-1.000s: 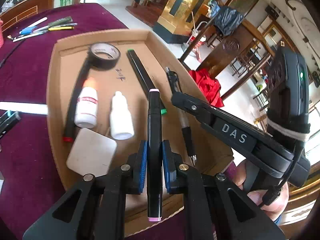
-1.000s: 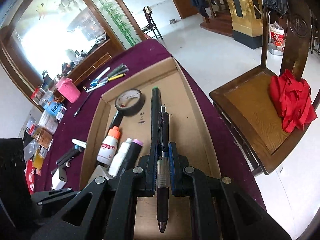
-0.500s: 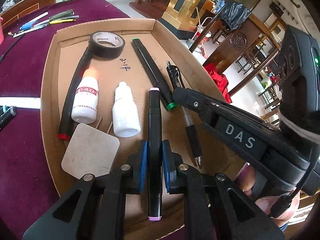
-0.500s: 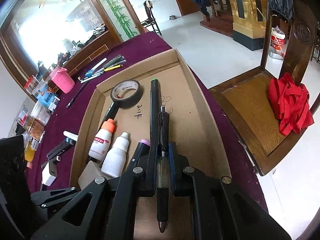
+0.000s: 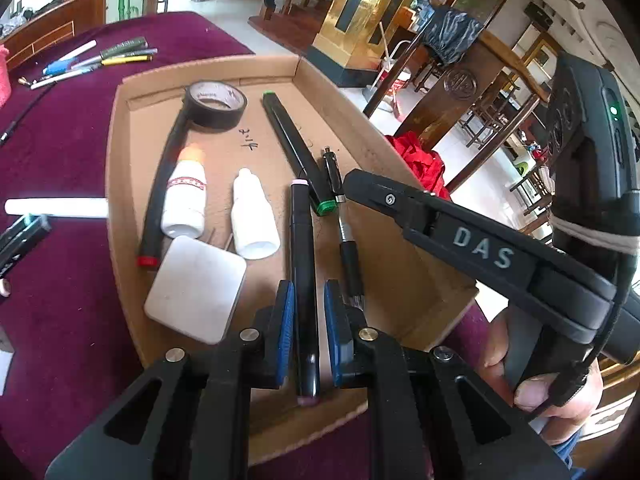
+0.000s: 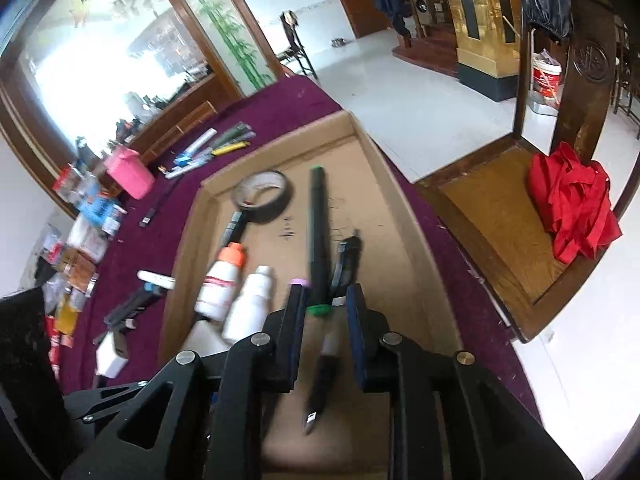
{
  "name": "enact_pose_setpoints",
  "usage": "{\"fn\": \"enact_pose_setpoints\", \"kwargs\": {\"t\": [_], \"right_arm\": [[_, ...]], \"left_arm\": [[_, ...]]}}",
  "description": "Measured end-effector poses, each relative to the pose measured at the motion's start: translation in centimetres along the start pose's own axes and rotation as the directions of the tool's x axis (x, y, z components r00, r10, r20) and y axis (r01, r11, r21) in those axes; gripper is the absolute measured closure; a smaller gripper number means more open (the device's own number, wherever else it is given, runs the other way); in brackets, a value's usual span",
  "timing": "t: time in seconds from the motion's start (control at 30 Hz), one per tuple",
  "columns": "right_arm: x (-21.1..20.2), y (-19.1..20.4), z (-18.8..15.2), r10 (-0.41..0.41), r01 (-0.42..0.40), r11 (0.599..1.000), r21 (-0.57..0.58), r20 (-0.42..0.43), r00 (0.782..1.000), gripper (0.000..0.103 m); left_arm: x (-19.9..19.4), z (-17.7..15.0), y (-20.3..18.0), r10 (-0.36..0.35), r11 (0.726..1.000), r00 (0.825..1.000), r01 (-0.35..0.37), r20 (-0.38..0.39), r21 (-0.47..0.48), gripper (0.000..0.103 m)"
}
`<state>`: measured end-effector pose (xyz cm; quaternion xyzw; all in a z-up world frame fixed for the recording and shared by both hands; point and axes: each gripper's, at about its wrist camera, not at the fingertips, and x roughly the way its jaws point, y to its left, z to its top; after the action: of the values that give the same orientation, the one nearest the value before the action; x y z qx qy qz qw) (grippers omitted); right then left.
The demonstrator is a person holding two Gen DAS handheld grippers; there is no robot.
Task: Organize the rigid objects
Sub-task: 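Lower marker and pen into the tray and open both tools, then withdraw both tools from the tray toward the remaining items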
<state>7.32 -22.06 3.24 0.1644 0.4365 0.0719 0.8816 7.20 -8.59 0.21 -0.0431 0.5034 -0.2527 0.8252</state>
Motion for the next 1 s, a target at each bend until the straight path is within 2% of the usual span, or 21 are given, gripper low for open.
{"fn": "enact_pose_setpoints", "kwargs": {"t": [0.07,0.2,0.37,0.43,0.53,0.57,0.63,0.77,0.87,1.0], "right_arm": [[-0.7,0.8,-0.2,0.022,-0.022,1.000,-0.004,0.018,1.000,0.083],[-2.0,3.1,-1.0,0.076,-0.075,0.997,-0.035,0.046,0.996,0.073],[-2.5,6.3,-2.0,0.127,-0.123,0.988,-0.092,0.044,0.991,0.073],[-2.5,7.3,-2.5,0.140,-0.136,0.985,-0.109,0.038,0.989,0.072],[-2.1,8.9,-3.3,0.165,-0.162,0.978,-0.132,0.015,0.986,0.071],[-2.0,9.4,-3.6,0.170,-0.168,0.976,-0.142,0.006,0.985,0.071],[-1.7,10.6,-4.3,0.178,-0.177,0.970,-0.167,-0.009,0.984,0.071],[-0.9,12.6,-5.4,0.197,-0.204,0.957,-0.204,-0.052,0.979,0.071],[-0.4,13.9,-6.0,0.204,-0.214,0.950,-0.226,-0.069,0.977,0.071],[0.1,15.6,-6.9,0.208,-0.226,0.939,-0.260,-0.096,0.973,0.071]], "left_arm": [[-1.0,-0.4,0.3,-0.002,1.000,1.000,0.002,0.016,0.003,0.090],[-3.3,-1.2,1.5,0.000,1.000,0.999,0.000,0.053,-0.005,0.090],[-7.0,-2.7,4.3,0.015,0.999,0.995,-0.011,0.101,-0.040,0.089],[-8.9,-3.7,5.8,0.033,0.998,0.992,-0.026,0.124,-0.054,0.082],[-12.1,-5.4,8.6,0.069,0.995,0.981,-0.054,0.179,-0.089,0.056],[-13.3,-6.1,9.7,0.090,0.992,0.975,-0.070,0.205,-0.104,0.051],[-15.2,-7.4,11.7,0.137,0.985,0.963,-0.108,0.233,-0.134,0.050],[-17.9,-10.0,16.2,0.243,0.960,0.941,-0.198,0.236,-0.197,0.050],[-18.1,-11.2,19.3,0.324,0.933,0.926,-0.279,0.195,-0.229,0.050],[-16.8,-12.0,22.6,0.325,0.920,0.936,-0.280,0.136,-0.272,0.050]]}}
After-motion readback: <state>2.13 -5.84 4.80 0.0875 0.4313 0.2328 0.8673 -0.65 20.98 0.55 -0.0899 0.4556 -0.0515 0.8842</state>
